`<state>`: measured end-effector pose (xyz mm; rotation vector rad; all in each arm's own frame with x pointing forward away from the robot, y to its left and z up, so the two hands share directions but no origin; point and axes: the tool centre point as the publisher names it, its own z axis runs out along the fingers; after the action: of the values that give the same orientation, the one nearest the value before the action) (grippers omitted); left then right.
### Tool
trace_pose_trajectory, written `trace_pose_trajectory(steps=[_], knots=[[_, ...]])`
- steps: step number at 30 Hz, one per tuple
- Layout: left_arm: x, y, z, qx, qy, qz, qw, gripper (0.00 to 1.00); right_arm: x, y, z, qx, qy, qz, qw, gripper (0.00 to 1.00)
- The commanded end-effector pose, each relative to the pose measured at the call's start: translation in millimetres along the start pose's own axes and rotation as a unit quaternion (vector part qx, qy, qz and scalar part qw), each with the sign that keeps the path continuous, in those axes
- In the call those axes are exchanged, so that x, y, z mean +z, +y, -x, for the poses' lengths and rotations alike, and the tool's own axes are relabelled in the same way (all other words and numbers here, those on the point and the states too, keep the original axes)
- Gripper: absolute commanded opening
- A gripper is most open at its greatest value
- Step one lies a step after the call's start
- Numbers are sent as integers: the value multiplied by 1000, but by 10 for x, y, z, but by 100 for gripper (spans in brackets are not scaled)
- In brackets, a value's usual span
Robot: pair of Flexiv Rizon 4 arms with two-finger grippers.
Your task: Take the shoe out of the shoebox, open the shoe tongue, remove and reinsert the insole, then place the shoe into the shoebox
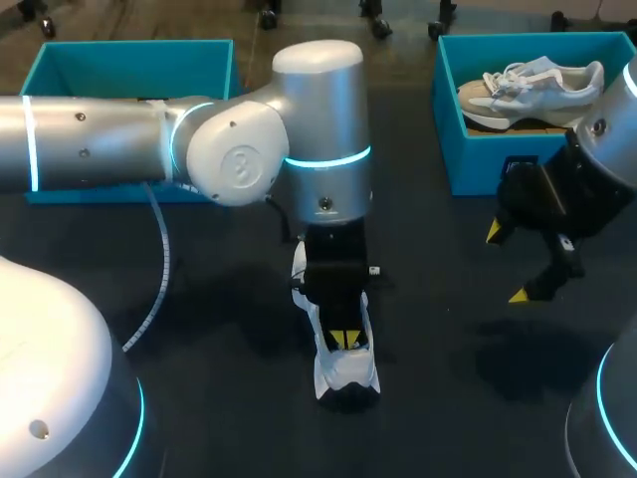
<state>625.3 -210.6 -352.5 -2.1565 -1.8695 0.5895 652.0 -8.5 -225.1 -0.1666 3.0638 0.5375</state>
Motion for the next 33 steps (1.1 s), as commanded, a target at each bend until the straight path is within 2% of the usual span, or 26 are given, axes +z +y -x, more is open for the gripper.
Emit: trace_pose_trajectory(steps=[1,6,14,19,26,33], knots=[[184,96,65,1,0,-8,1000,0,14,3,11,0,1,-1,1000,100],[371,127,59,9,-10,3,1000,0,14,3,11,0,1,-1,1000,100],[491,265,2,-1,32,52,998,0,14,3,11,0,1,-1,1000,100],[408,351,-69,-13,39,81,996,0,14,3,11,0,1,-1,1000,100],[177,486,-161,-25,40,100,994,0,14,3,11,0,1,-1,1000,100],[17,357,-88,-16,18,107,994,0,14,3,11,0,1,-1,1000,100]])
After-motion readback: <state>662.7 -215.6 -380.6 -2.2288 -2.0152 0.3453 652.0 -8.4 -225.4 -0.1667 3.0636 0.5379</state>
